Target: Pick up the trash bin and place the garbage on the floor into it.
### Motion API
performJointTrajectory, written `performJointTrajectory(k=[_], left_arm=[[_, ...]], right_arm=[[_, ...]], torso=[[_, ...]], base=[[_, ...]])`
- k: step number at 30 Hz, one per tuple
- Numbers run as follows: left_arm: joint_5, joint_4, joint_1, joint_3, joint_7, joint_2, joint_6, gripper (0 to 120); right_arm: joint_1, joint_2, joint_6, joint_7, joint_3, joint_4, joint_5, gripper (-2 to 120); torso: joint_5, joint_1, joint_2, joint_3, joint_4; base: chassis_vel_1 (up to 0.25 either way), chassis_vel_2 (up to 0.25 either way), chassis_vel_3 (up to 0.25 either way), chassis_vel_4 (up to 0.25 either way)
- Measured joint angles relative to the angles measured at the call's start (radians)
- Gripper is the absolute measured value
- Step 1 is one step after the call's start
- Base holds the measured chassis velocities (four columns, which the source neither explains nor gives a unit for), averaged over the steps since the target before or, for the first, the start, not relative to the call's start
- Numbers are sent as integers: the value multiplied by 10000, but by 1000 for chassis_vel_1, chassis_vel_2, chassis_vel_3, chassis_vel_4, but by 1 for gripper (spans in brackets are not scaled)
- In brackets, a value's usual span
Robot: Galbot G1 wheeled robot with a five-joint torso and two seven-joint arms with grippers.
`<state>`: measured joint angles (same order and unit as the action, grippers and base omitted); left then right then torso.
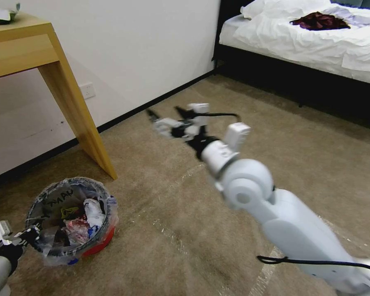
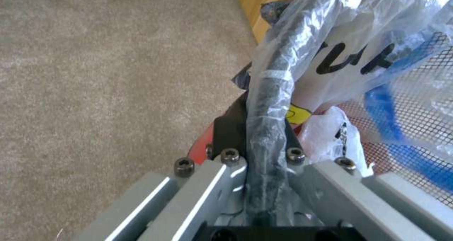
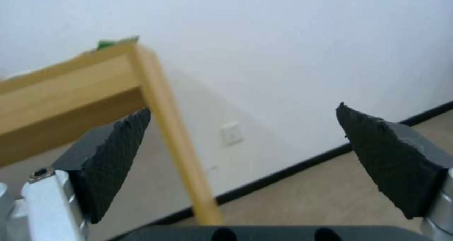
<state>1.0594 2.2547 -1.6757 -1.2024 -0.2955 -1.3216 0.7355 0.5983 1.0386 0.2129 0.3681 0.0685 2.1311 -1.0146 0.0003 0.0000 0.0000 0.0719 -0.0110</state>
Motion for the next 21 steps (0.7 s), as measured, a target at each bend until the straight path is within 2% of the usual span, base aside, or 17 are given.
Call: performJointTrajectory(k=[7,9,13,15,21], left_arm=[[13,190,-56,-52,9,-64,0,0],[-79,360,-228,-124,119,-287,-2,0],[-174,470,-347,-167,164,-420,-6,0],[-337,522,-361,-184,237,-471,-28,0],[-394,624,-444,-209,286,-578,-55,0]], right_arm=[[954,96,-953,-581,-1094,-8,846,100],[1278,257,-1520,-962,-1432,-223,1531,100],[1598,199,-1920,-1171,-1562,-356,2150,100],[1992,82,-2318,-1337,-1756,-418,2622,100],[2612,268,-3176,-1802,-2660,-786,3600,100]], torso=[[0,0,0,0,-2],[-1,0,0,0,-1],[-1,0,0,0,7],[-3,0,0,0,-3],[-3,0,0,-1,-2]], base=[[0,0,0,0],[0,0,0,0],[0,0,0,0],[0,0,0,0],[0,0,0,0]])
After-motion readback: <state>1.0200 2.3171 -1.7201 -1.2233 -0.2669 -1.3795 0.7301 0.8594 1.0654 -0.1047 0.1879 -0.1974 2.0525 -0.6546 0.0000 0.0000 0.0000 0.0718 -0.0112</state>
